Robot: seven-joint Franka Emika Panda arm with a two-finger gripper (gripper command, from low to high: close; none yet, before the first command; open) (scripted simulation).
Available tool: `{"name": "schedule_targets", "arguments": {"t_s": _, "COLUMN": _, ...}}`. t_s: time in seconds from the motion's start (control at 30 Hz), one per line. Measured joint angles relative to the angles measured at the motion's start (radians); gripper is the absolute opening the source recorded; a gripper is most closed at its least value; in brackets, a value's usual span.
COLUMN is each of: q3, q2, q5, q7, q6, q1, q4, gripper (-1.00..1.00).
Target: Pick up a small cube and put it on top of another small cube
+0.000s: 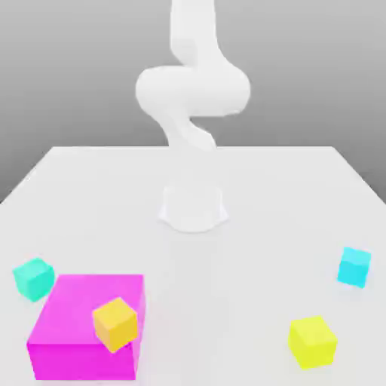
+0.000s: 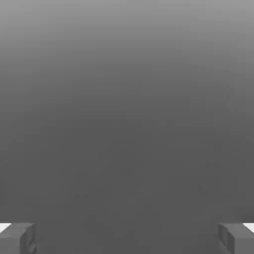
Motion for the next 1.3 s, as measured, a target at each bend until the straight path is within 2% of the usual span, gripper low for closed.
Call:
{"name": "schedule_targets", "arguments": {"t_s": 0.3, "q3": 0.061, "q2": 0.332, "q5": 0.053, "q7": 0.018, "q6": 0.133, "q1": 0.076, "q4": -0.06, "gripper": 0.0}}
{"name": "schedule_targets", "arguments": {"t_s": 0.5, "q3": 0.119, "q2": 0.549, "q5": 0.047, "q7": 0.06, "q6": 0.221, "q1": 0.115, "q4": -0.1, "gripper": 0.0}}
{"name": "schedule_targets", "arguments": {"t_s": 0.8, "q3": 0.144, "q2": 0.878, "q5": -0.069, "q7": 0.198, "q6": 0.354, "q1": 0.217, "q4": -0.159, "gripper": 0.0}}
{"name": "schedule_targets", "arguments": {"t_s": 1.0, "q3": 0.093, "q2": 1.096, "q5": -0.151, "q7": 0.269, "q6": 0.504, "q1": 0.275, "q4": -0.14, "gripper": 0.0}}
{"name": "schedule_targets", "arguments": {"t_s": 1.03, "q3": 0.086, "q2": 1.119, "q5": -0.156, "q7": 0.273, "q6": 0.522, "q1": 0.281, "q4": -0.136, "gripper": -1.0}}
{"name": "schedule_targets", "arguments": {"t_s": 1.3, "q3": 0.094, "q2": 1.094, "q5": -0.152, "q7": 0.27, "q6": 0.502, "q1": 0.275, "q4": -0.141, "gripper": -1.0}}
